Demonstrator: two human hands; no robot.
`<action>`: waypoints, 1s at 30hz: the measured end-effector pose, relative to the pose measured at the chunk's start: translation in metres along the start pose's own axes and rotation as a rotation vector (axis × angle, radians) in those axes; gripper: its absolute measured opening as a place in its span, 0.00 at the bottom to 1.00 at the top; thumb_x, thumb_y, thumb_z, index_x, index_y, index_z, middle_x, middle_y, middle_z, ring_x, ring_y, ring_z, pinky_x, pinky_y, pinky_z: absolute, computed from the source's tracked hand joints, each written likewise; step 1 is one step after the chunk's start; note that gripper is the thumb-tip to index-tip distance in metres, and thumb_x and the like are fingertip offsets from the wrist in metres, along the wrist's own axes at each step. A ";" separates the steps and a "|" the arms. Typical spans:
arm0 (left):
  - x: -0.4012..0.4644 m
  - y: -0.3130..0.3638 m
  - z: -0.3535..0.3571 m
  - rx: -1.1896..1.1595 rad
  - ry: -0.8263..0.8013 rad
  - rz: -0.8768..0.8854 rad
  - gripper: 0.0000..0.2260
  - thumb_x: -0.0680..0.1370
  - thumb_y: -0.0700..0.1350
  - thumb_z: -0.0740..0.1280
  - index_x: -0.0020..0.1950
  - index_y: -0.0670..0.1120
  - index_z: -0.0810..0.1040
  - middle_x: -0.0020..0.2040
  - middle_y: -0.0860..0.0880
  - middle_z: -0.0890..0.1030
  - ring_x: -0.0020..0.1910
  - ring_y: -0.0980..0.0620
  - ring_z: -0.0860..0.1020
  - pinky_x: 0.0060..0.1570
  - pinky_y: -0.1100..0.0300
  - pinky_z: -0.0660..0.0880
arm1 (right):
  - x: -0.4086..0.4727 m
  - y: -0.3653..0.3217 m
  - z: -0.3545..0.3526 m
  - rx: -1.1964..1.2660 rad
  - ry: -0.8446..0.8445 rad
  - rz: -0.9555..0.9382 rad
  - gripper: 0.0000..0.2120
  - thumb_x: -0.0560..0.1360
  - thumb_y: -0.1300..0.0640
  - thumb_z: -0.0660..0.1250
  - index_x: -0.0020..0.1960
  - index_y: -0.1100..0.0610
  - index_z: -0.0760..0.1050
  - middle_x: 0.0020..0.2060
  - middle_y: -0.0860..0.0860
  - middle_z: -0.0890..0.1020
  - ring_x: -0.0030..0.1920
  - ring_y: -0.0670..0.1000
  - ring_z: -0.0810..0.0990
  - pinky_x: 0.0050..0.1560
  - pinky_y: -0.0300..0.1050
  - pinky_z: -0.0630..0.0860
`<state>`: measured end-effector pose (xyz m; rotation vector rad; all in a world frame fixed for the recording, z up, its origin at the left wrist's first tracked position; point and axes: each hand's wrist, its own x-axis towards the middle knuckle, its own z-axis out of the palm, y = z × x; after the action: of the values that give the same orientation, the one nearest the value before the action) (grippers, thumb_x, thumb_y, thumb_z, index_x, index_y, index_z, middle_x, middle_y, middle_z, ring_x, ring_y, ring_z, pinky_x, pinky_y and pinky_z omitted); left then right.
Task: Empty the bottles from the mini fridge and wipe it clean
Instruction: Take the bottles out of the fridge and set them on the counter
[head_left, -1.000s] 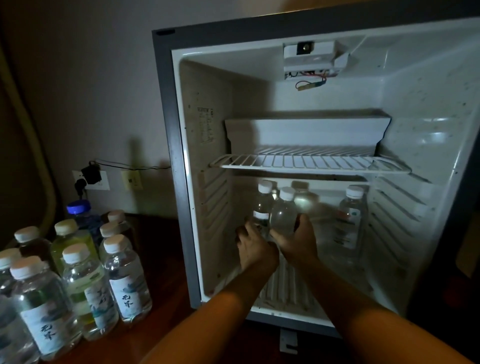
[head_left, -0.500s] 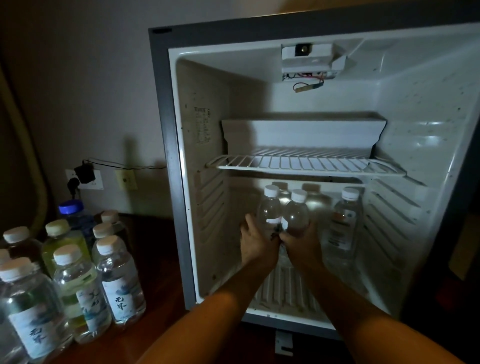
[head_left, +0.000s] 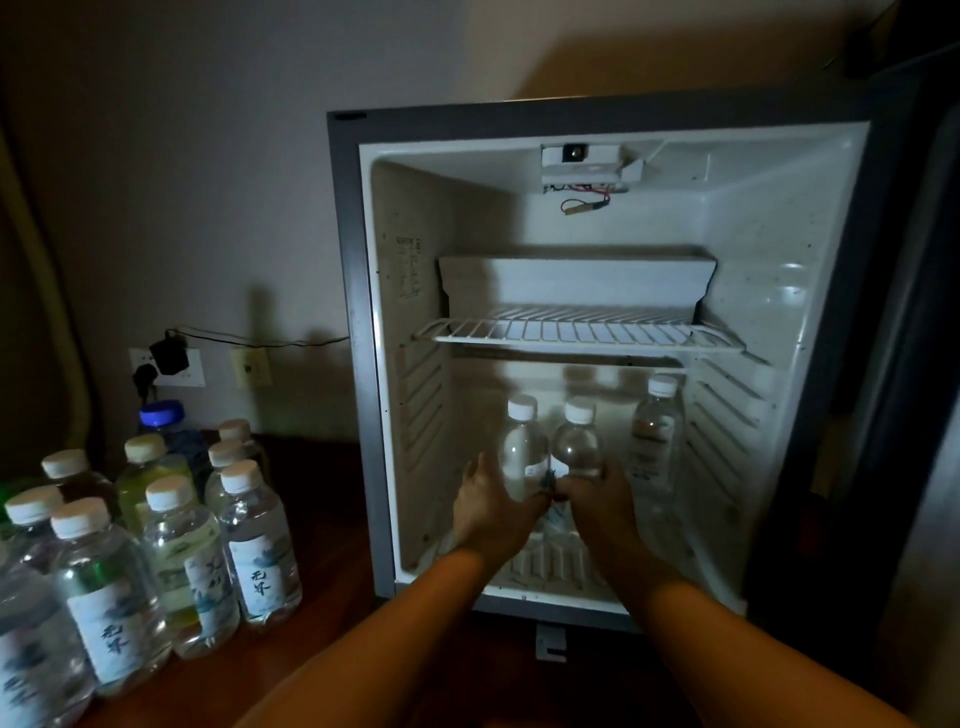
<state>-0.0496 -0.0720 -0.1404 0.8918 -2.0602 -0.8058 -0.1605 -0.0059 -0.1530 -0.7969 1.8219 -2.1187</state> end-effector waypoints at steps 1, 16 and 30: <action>-0.004 -0.001 -0.003 -0.005 0.001 0.004 0.34 0.67 0.59 0.75 0.66 0.47 0.69 0.61 0.47 0.77 0.59 0.47 0.76 0.54 0.54 0.75 | -0.006 -0.002 -0.001 0.006 -0.013 -0.010 0.18 0.65 0.68 0.72 0.53 0.58 0.77 0.45 0.54 0.83 0.46 0.54 0.82 0.41 0.48 0.79; -0.069 -0.030 -0.091 -0.042 -0.009 -0.041 0.26 0.60 0.54 0.79 0.54 0.57 0.73 0.46 0.57 0.81 0.45 0.59 0.80 0.47 0.59 0.80 | -0.087 -0.053 0.005 -0.115 -0.237 -0.084 0.13 0.65 0.68 0.72 0.45 0.55 0.78 0.37 0.52 0.81 0.38 0.49 0.78 0.37 0.41 0.75; -0.122 -0.068 -0.177 0.053 0.127 -0.078 0.23 0.61 0.55 0.75 0.52 0.55 0.72 0.44 0.58 0.80 0.44 0.58 0.78 0.43 0.59 0.75 | -0.141 -0.052 0.075 -0.179 -0.439 -0.065 0.19 0.61 0.67 0.76 0.49 0.55 0.77 0.41 0.52 0.84 0.44 0.53 0.83 0.44 0.46 0.78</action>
<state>0.1757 -0.0579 -0.1439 1.0314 -1.9546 -0.7189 0.0050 0.0133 -0.1321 -1.2632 1.7722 -1.6547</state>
